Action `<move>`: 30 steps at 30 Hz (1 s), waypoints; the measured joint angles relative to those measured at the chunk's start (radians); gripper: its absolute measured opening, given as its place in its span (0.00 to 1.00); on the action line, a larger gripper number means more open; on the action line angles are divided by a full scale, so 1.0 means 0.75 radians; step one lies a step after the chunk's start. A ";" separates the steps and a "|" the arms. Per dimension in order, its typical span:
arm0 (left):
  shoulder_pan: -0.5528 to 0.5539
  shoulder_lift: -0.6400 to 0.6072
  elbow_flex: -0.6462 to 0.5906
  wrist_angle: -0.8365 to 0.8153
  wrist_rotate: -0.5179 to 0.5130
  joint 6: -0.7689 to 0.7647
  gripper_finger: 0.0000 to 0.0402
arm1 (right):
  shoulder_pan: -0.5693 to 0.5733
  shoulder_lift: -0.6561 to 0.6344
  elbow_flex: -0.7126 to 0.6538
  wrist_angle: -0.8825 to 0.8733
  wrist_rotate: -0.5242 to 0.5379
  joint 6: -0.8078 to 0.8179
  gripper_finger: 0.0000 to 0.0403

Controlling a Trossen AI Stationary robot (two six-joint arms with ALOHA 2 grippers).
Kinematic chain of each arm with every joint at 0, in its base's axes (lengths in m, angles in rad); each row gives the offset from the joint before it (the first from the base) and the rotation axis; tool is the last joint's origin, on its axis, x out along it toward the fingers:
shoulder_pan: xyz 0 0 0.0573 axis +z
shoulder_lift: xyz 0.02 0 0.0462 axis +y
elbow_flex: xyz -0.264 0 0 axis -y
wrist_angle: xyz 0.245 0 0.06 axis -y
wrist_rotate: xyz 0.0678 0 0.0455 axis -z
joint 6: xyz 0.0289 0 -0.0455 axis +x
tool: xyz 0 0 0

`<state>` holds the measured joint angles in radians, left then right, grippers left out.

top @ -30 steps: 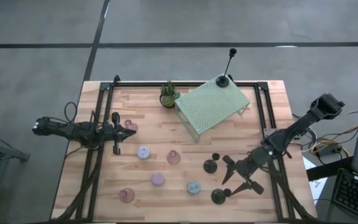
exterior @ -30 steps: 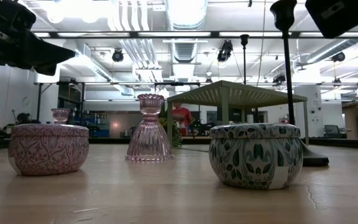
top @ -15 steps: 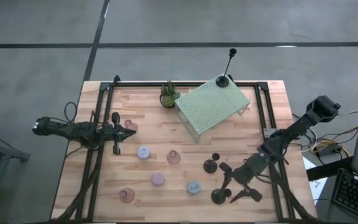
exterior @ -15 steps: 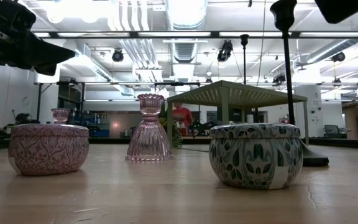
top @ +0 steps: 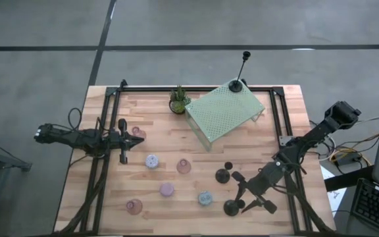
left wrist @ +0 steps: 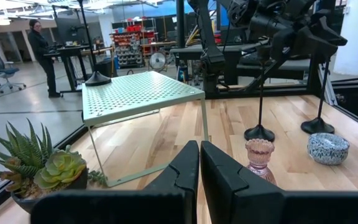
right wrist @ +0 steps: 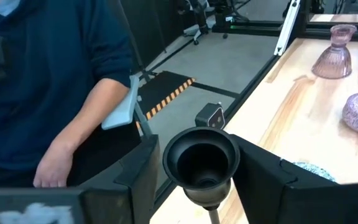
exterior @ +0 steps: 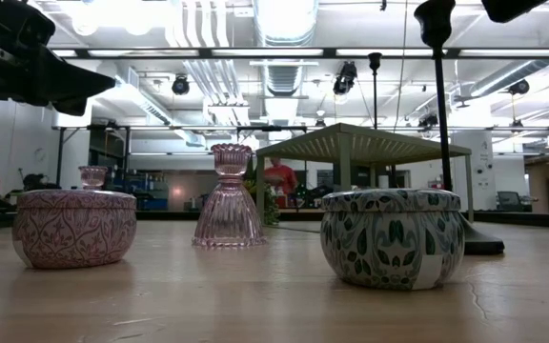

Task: Pick & Place candle stick holders
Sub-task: Put the bottom black candle holder on the shelf aligned with the other black candle holder

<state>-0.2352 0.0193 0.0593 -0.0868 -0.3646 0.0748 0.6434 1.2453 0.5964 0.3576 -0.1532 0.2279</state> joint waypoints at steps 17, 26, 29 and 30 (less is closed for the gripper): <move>0.000 0.000 0.001 0.000 0.000 0.000 0.05 | 0.000 -0.040 0.004 -0.004 0.041 -0.003 0.38; 0.000 0.000 0.000 0.000 0.000 0.000 0.05 | 0.000 -0.282 0.005 -0.218 0.112 0.146 0.33; 0.000 0.000 0.000 0.000 0.000 0.000 0.05 | 0.000 -0.390 0.005 -0.330 0.255 0.158 0.35; -0.001 0.000 0.000 0.000 0.000 0.000 0.05 | 0.000 -0.427 0.005 -0.365 0.310 0.158 0.35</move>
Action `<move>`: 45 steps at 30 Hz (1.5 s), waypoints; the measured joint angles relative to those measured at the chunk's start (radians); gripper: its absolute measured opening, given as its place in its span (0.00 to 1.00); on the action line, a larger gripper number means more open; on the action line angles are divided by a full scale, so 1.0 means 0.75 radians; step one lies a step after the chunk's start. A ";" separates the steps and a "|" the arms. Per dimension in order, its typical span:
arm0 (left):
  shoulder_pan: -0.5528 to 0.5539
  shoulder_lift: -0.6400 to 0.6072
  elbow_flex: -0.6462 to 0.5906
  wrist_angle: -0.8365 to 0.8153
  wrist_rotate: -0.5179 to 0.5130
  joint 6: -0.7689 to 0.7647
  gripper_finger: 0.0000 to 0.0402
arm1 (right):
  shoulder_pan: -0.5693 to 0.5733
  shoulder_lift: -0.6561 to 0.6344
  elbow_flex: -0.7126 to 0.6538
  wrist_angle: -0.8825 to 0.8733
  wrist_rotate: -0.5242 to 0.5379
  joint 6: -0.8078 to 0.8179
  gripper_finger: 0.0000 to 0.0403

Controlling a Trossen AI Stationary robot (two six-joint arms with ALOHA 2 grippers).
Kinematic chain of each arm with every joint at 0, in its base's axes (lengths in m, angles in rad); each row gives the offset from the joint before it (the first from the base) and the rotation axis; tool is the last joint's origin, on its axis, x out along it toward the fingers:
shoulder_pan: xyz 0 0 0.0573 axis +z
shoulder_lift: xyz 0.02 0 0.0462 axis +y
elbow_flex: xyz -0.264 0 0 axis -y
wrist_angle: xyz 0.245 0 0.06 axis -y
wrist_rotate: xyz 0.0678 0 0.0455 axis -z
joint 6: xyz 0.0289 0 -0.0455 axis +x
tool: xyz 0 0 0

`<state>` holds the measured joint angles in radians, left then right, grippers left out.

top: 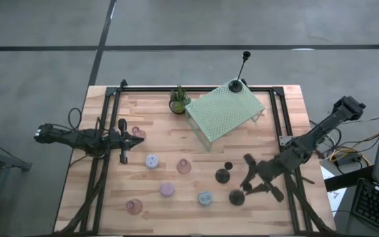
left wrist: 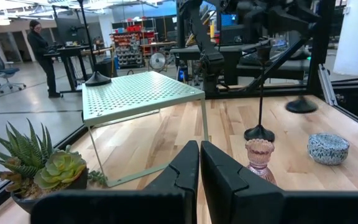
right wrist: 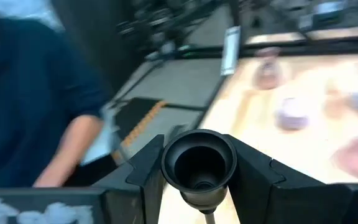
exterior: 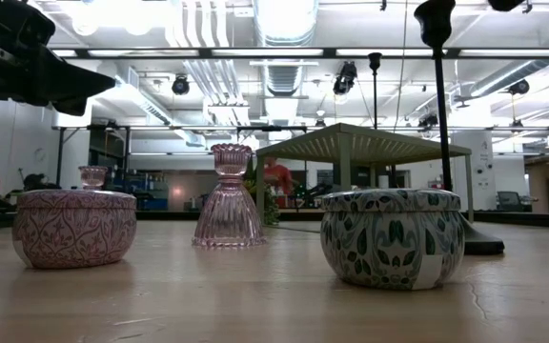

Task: Pick & Place candle stick holders
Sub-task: Put the bottom black candle holder on the shelf aligned with the other black candle holder

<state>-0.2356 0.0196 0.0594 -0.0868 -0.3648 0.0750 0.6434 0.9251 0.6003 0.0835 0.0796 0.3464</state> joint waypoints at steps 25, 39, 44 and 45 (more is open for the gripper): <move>0.000 0.000 0.000 0.000 0.000 0.000 0.05 | -0.003 -0.452 0.276 -0.635 0.926 0.119 0.34; 0.000 0.000 0.000 0.000 0.000 -0.001 0.05 | -0.029 -0.444 0.556 -0.875 1.480 -0.030 0.34; 0.000 0.000 0.000 0.000 0.000 0.000 0.05 | -0.116 -0.445 0.594 -0.875 1.505 -0.058 0.34; 0.000 -0.001 0.000 0.000 0.000 0.000 0.05 | -0.140 -0.445 0.598 -0.875 1.505 -0.071 0.34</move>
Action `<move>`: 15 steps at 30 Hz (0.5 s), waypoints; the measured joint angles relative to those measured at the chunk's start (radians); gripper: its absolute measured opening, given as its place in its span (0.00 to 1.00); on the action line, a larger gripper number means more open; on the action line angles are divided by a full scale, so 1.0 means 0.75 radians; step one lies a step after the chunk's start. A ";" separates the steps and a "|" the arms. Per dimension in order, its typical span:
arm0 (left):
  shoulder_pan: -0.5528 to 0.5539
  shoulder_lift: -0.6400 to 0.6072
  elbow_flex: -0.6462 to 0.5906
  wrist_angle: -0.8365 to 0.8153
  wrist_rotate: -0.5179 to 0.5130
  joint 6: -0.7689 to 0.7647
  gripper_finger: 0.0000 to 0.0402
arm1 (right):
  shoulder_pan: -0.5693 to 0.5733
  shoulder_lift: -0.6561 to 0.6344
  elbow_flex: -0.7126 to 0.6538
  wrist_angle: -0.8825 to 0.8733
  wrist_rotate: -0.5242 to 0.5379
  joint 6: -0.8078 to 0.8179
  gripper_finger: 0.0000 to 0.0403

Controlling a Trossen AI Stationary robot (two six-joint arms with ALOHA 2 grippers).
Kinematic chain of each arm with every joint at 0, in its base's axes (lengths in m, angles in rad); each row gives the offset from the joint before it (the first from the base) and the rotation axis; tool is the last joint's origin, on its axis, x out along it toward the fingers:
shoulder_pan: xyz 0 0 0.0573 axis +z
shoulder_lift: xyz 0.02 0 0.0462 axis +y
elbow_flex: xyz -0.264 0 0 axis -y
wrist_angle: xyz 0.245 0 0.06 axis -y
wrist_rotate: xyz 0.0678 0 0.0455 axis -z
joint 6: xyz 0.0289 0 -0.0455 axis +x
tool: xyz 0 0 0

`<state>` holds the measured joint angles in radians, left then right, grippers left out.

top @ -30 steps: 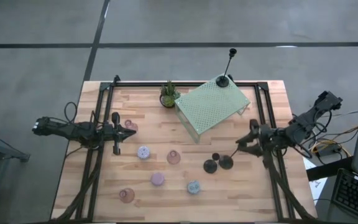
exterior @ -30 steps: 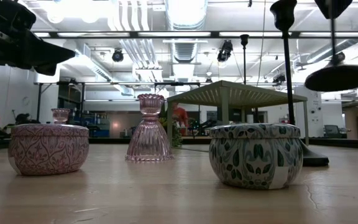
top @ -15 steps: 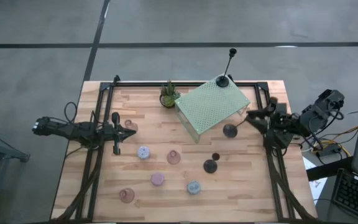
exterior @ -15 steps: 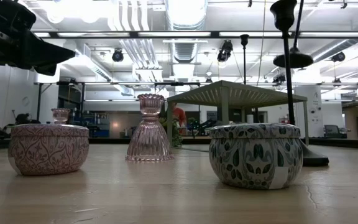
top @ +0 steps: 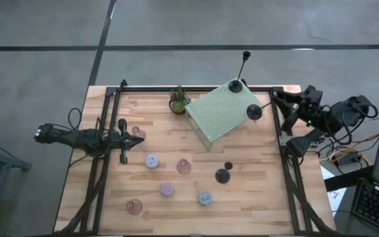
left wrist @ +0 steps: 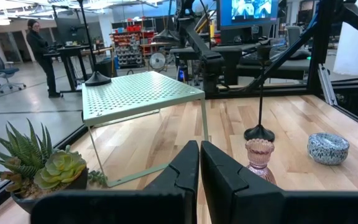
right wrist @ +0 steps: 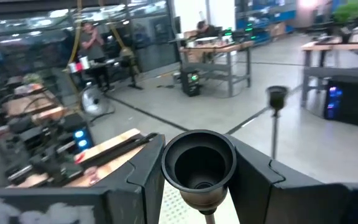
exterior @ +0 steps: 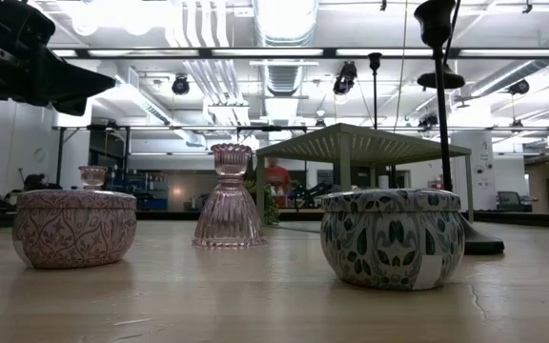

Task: Pick & Place candle stick holders
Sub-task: Put the bottom black candle holder on the shelf aligned with the other black candle holder

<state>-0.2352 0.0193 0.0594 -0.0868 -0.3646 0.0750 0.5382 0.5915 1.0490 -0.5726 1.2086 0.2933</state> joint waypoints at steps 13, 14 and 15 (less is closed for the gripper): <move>0.000 0.001 0.000 0.000 0.000 -0.001 0.05 | -0.354 0.140 -0.040 0.052 -0.087 0.016 0.34; 0.000 0.000 0.000 0.000 0.000 0.000 0.05 | -0.390 0.145 -0.031 0.066 -0.131 -0.002 0.34; 0.000 0.000 0.000 0.000 0.000 0.000 0.05 | -0.427 0.150 -0.027 0.078 -0.183 -0.016 0.34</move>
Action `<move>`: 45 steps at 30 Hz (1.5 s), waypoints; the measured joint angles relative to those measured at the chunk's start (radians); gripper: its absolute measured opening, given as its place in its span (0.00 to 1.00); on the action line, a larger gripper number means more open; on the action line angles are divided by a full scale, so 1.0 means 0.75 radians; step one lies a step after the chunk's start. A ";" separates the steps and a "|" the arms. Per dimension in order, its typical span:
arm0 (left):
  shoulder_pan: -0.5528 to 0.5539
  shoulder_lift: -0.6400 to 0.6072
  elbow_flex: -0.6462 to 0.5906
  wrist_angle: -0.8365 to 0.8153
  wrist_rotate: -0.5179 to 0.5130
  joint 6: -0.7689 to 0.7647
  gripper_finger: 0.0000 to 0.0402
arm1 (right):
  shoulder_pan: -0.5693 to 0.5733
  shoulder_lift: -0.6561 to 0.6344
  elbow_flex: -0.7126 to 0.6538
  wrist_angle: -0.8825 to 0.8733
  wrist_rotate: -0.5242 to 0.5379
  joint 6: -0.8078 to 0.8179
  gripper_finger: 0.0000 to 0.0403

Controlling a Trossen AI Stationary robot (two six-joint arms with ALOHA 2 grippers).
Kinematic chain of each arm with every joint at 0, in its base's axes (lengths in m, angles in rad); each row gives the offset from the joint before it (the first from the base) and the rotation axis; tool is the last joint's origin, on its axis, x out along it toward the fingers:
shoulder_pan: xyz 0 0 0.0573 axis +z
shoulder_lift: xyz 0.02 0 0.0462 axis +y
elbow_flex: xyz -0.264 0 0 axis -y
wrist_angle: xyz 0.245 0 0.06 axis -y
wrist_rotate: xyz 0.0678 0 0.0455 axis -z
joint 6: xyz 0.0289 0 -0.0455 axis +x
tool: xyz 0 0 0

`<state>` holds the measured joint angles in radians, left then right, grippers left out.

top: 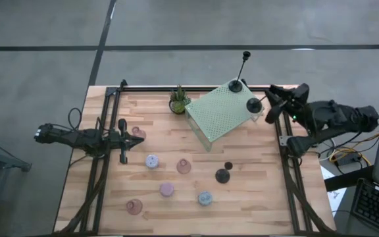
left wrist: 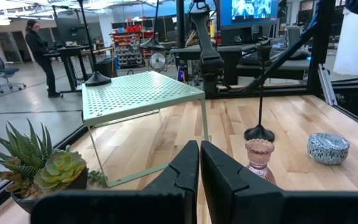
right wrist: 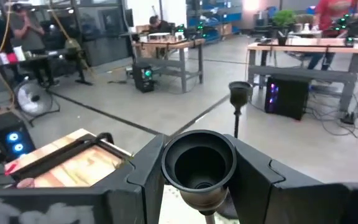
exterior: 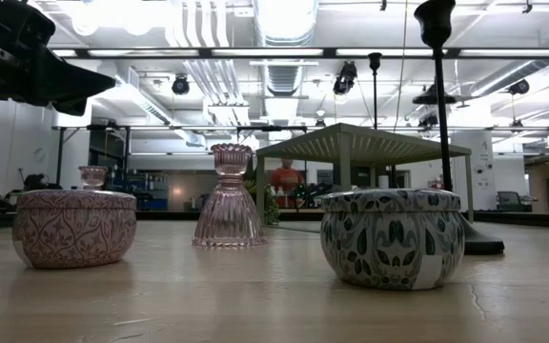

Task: Pick & Place candle stick holders
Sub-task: Put the bottom black candle holder on the shelf aligned with the other black candle holder

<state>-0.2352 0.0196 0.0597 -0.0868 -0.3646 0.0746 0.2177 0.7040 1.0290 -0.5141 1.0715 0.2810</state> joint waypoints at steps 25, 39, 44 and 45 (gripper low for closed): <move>0.000 0.000 0.000 0.000 0.000 0.000 0.05 | -0.757 0.252 0.064 0.078 -0.755 -0.079 0.34; 0.000 0.000 0.000 0.000 0.000 0.000 0.05 | -1.000 0.355 0.063 0.080 -0.952 -0.067 0.34; 0.000 0.000 0.000 0.000 0.000 0.000 0.05 | -0.999 0.387 0.063 0.122 -0.952 -0.075 0.34; 0.000 0.000 0.000 0.000 0.000 0.000 0.05 | -0.999 0.392 0.063 0.131 -0.952 -0.075 0.34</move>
<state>-0.2355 0.0196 0.0594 -0.0868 -0.3649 0.0746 -0.5316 0.9980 1.0760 -0.4157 0.3573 0.2245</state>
